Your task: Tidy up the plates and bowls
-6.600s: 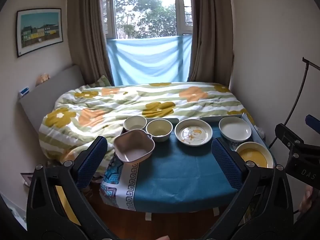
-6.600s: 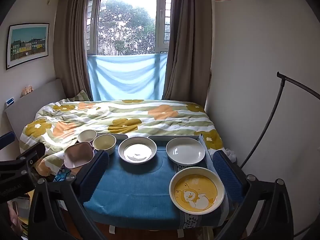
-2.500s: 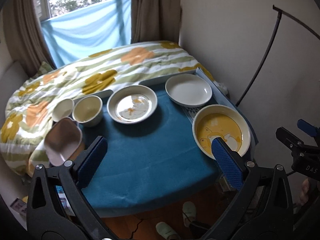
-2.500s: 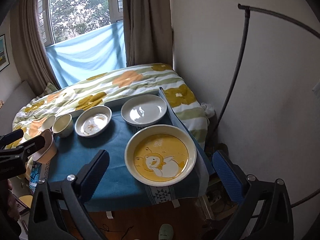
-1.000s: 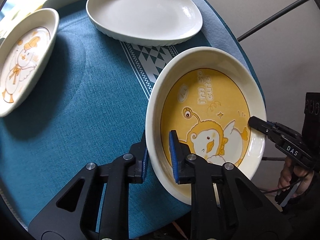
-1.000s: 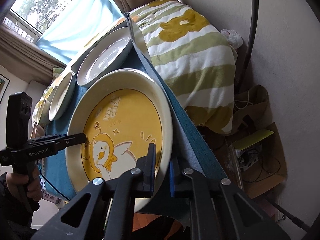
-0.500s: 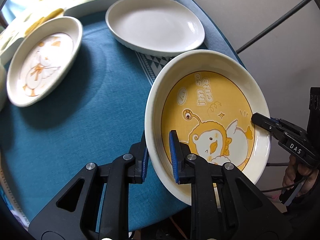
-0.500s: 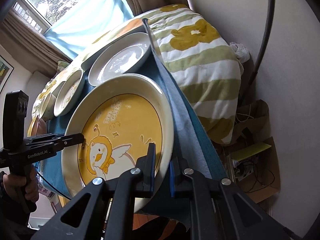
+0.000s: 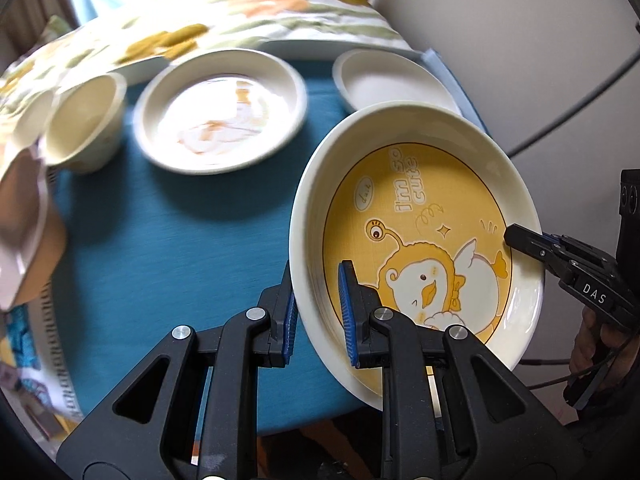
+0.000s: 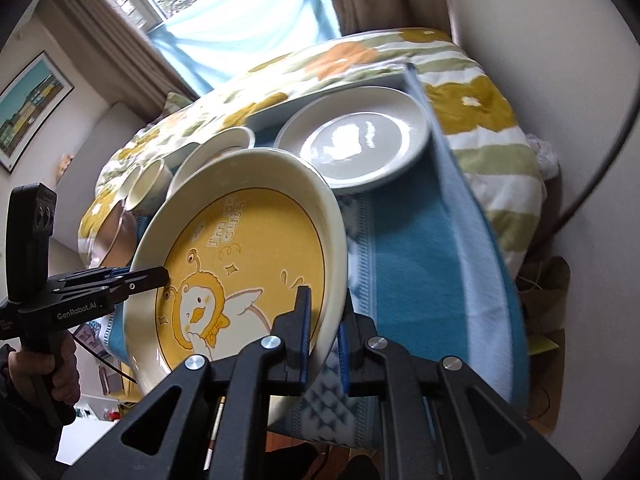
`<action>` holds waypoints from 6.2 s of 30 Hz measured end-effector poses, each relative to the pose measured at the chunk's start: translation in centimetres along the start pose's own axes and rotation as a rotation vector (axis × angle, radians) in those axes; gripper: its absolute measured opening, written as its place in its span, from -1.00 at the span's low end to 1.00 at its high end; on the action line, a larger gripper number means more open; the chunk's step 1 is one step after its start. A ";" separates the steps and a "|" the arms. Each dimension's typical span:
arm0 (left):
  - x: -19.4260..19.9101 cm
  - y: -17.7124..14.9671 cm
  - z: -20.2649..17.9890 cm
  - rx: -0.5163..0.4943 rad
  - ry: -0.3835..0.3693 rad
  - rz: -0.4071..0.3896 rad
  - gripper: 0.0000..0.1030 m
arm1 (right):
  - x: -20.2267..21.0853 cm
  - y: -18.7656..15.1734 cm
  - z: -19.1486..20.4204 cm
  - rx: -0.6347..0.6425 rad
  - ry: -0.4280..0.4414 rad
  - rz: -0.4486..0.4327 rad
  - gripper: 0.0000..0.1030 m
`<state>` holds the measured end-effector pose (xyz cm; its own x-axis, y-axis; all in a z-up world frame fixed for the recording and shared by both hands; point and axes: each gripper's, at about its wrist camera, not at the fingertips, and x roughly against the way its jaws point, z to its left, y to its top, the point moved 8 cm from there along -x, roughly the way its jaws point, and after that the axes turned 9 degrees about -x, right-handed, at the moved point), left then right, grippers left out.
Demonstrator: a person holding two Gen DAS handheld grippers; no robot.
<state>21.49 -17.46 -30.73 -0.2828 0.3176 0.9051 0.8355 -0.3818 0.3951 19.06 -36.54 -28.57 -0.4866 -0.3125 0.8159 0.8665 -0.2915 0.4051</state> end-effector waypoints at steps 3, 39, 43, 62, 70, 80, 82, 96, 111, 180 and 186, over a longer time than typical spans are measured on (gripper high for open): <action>1.4 -0.7 2.8 0.034 0.023 -0.014 -0.68 | -1.2 0.0 3.1 0.042 0.020 0.012 -0.79; 0.5 -11.0 20.7 0.077 0.042 0.067 -0.68 | -13.6 -6.7 16.1 0.072 0.010 0.125 -0.79; 0.5 -10.7 20.5 0.069 0.060 0.062 -0.68 | -13.9 -7.0 16.3 0.078 0.003 0.137 -0.79; 1.3 -9.5 20.1 0.037 0.178 0.055 -0.67 | -14.7 -7.0 16.6 0.099 -0.027 0.153 -0.77; 0.5 -10.1 19.9 0.055 0.171 0.085 -0.67 | -14.0 -6.8 16.8 0.122 -0.027 0.118 -0.10; 1.4 -10.7 19.6 0.091 0.179 0.054 0.78 | -12.3 -6.7 16.3 0.110 -0.026 0.080 0.37; 2.3 -10.5 19.2 0.093 0.176 0.043 0.78 | -11.7 -6.6 16.2 0.105 -0.032 0.073 0.38; 16.3 3.5 9.9 -0.163 0.079 -0.375 1.00 | 2.8 0.6 14.0 0.000 -0.145 -0.249 0.82; 3.7 17.9 -1.3 -0.367 -0.170 -0.149 1.00 | 4.6 7.8 0.4 -0.305 -0.209 -0.237 0.82; -6.9 17.8 0.1 -0.222 -0.089 0.035 -0.70 | -3.7 11.8 -2.9 -0.255 -0.104 -0.042 -0.77; -1.9 13.8 2.2 -0.185 -0.057 -0.022 -0.70 | -2.2 9.8 1.2 -0.192 -0.084 -0.047 -0.77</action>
<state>34.64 -21.43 -27.35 -0.2684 0.3742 0.8877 0.7274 -0.5254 0.4414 28.74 -37.59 -25.88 -0.5083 -0.2203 0.8325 0.8019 -0.4737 0.3642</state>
